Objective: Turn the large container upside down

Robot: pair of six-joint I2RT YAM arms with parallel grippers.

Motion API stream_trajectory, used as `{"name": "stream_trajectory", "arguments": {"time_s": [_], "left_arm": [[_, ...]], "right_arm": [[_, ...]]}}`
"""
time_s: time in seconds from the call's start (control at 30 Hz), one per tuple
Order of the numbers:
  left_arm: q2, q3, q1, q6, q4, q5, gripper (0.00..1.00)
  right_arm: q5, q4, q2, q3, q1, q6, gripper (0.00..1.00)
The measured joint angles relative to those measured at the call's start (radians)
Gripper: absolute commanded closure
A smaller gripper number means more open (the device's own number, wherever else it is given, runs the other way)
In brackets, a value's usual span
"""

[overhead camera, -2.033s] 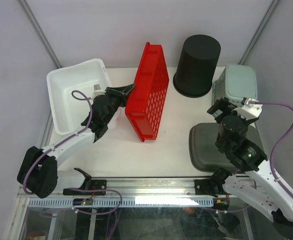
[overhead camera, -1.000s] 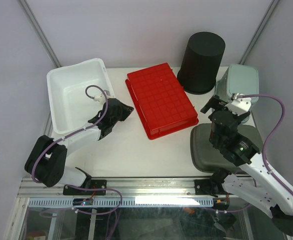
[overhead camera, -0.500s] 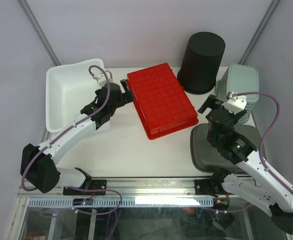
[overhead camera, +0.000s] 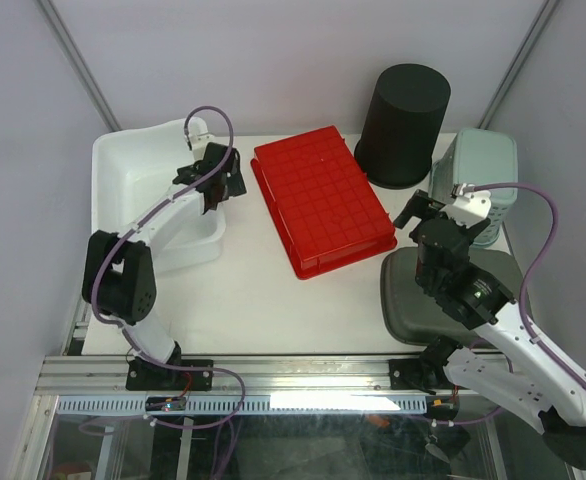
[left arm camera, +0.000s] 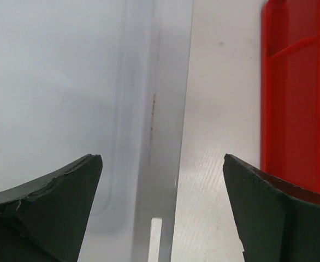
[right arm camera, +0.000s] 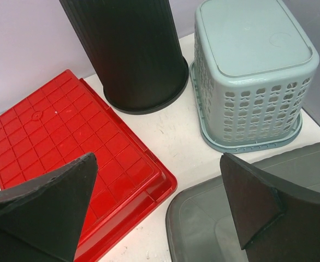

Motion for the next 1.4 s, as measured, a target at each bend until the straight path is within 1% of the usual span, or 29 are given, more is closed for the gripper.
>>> {"name": "stream_trajectory", "arguments": {"time_s": [0.03,0.07,0.1,0.17,0.2,0.27,0.33,0.47,0.63,0.8,0.87,0.93,1.0,1.03,1.2,1.27,1.33,1.4], "left_arm": [[0.023,0.004,0.002,0.002,-0.007,0.009,0.15],[0.045,0.007,0.004,0.003,-0.011,0.019,0.26],[0.062,0.010,0.005,0.003,-0.019,0.026,0.40],[0.081,0.015,0.011,0.003,-0.036,0.047,0.63],[0.082,0.015,0.011,-0.003,-0.041,0.052,0.72],[0.067,0.016,0.011,-0.002,-0.055,0.063,0.89],[0.037,0.017,0.017,0.014,-0.057,0.083,1.00],[-0.080,0.034,0.024,-0.002,-0.106,0.124,1.00],[-0.231,0.121,0.029,-0.019,-0.150,0.225,1.00],[-0.383,0.169,0.041,-0.066,-0.145,0.344,1.00],[-0.433,0.169,0.064,-0.099,-0.135,0.430,1.00],[-0.468,0.166,0.113,-0.134,-0.127,0.534,1.00],[-0.510,0.118,0.209,-0.192,-0.086,0.664,1.00],[-0.520,0.101,0.237,-0.203,-0.073,0.691,1.00],[-0.563,-0.121,0.504,-0.402,0.127,0.975,1.00],[-0.562,-0.202,0.591,-0.483,0.195,1.076,1.00],[-0.562,-0.262,0.652,-0.549,0.237,1.154,1.00],[-0.563,-0.314,0.687,-0.617,0.299,1.219,1.00]], "right_arm": [[-0.002,0.000,-0.002,0.000,0.000,0.000,0.01],[-0.003,-0.001,-0.003,0.000,0.000,0.000,0.01],[-0.003,-0.001,-0.003,0.000,0.000,0.000,0.01],[-0.003,-0.001,-0.004,0.000,0.000,0.000,0.01],[-0.004,-0.001,-0.005,0.000,0.000,-0.001,0.01],[-0.005,-0.003,-0.005,0.000,0.000,-0.001,0.01],[-0.005,-0.004,-0.009,0.000,0.000,-0.001,0.01],[-0.006,-0.005,-0.017,0.000,0.000,0.000,0.01],[-0.017,-0.002,-0.018,-0.008,0.000,0.005,0.01],[-0.029,0.001,-0.012,-0.011,0.000,0.018,0.02],[-0.029,0.001,-0.010,-0.011,0.000,0.019,0.02],[-0.032,0.001,-0.009,-0.011,0.000,0.020,0.02],[-0.036,0.002,-0.010,-0.011,0.000,0.023,0.02],[-0.037,0.001,-0.010,-0.011,0.000,0.023,0.02],[-0.045,0.000,-0.010,-0.017,0.000,0.023,0.03],[-0.045,-0.004,-0.009,-0.018,0.000,0.023,0.02],[-0.044,-0.006,-0.010,-0.019,0.000,0.024,0.02],[-0.044,-0.005,-0.011,-0.029,0.000,0.024,0.03]]}}
